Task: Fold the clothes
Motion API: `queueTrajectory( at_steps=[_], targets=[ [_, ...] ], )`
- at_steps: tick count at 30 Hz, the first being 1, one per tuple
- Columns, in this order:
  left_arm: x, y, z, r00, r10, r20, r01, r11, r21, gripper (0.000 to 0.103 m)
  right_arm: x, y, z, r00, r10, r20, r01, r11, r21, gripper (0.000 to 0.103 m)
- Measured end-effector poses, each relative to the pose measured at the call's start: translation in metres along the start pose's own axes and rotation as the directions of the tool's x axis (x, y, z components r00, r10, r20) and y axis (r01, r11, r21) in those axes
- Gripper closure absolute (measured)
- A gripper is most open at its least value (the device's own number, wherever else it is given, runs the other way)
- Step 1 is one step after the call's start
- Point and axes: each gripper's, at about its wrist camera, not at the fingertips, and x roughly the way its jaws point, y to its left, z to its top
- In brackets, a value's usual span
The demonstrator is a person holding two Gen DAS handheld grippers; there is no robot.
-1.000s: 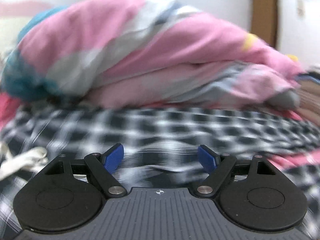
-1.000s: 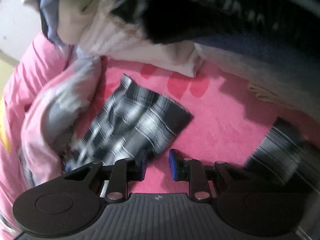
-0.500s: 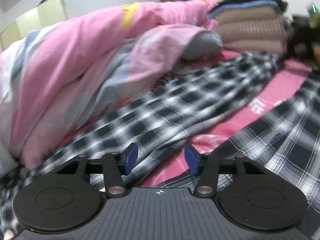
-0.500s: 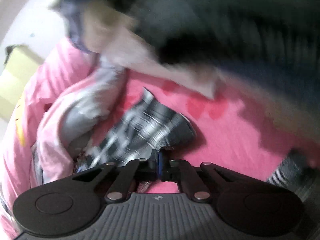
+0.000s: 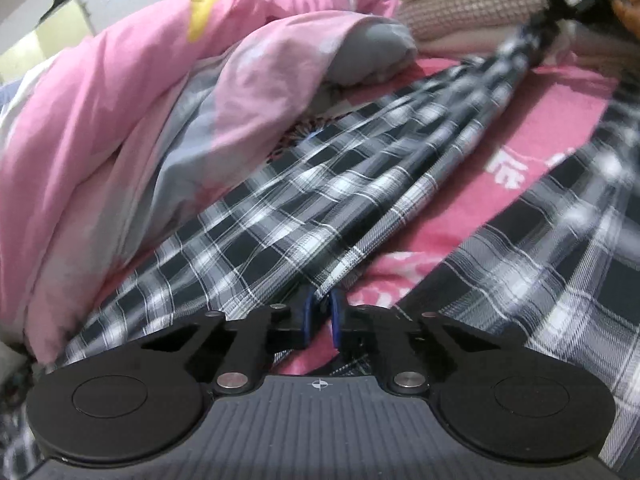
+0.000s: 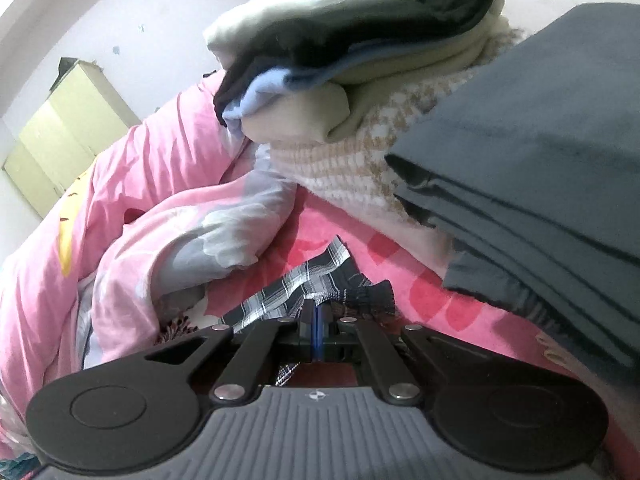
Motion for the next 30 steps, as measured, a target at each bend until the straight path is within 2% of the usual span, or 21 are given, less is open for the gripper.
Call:
queueTrajectory(
  at_steps=[2,4,6,9,12,15,18,20,23,25,27,28,30],
  targets=[
    [0.001,0.003,0.000,1.000,-0.009,0.002,0.009,1.000,-0.022,0.102,0.001,-0.001,-0.001,1.000,-0.004,-0.002,0.004,1.000,-0.008,0.103],
    [-0.001,0.004,0.000,1.000,-0.017,0.010,0.017,1.000,-0.016,0.103,0.000,0.000,-0.001,1.000,-0.009,0.003,0.009,1.000,-0.020,0.103],
    [-0.010,0.008,0.001,0.998,-0.055,0.009,0.055,0.998,-0.028,0.103,-0.004,0.002,-0.001,1.000,-0.008,0.017,0.009,0.999,-0.044,0.103],
    [-0.033,0.018,0.001,0.993,-0.111,0.046,0.113,0.992,-0.049,0.103,-0.015,0.011,-0.004,0.999,-0.018,0.040,0.023,0.993,-0.117,0.103],
    [-0.042,0.020,-0.004,0.989,-0.144,0.038,0.145,0.988,-0.044,0.103,-0.019,0.013,-0.012,0.998,-0.056,0.033,0.061,0.981,-0.182,0.103],
    [-0.034,0.013,-0.012,0.987,-0.163,-0.011,0.162,0.986,-0.029,0.103,-0.005,0.001,-0.027,0.991,-0.129,-0.035,0.119,0.968,-0.220,0.103],
    [-0.026,0.010,-0.017,0.986,-0.166,-0.034,0.164,0.985,-0.045,0.101,0.014,-0.013,-0.042,0.971,-0.213,-0.109,0.179,0.948,-0.263,0.101],
    [-0.029,0.016,-0.016,0.983,-0.183,-0.029,0.180,0.981,-0.079,0.096,0.007,-0.013,-0.045,0.972,-0.217,-0.094,0.182,0.940,-0.289,0.098],
    [-0.041,0.027,-0.016,0.976,-0.220,-0.003,0.217,0.967,-0.137,0.092,-0.014,0.002,-0.045,0.965,-0.260,-0.020,0.234,0.897,-0.376,0.082],
    [-0.052,0.034,-0.018,0.968,-0.247,0.038,0.250,0.952,-0.175,0.088,-0.029,0.014,-0.044,0.966,-0.257,0.029,0.244,0.869,-0.430,0.082],
    [-0.059,0.041,-0.019,0.959,-0.265,0.099,0.281,0.933,-0.225,0.080,-0.035,0.027,-0.037,0.975,-0.215,0.054,0.216,0.867,-0.449,0.081],
    [-0.058,0.042,-0.017,0.959,-0.259,0.114,0.280,0.927,-0.248,0.072,-0.032,0.036,-0.032,0.981,-0.183,0.057,0.189,0.871,-0.453,0.080],
    [-0.049,0.041,-0.011,0.965,-0.231,0.126,0.259,0.922,-0.290,0.069,-0.023,0.052,-0.020,0.990,-0.128,0.060,0.142,0.875,-0.463,0.067]
  ],
)
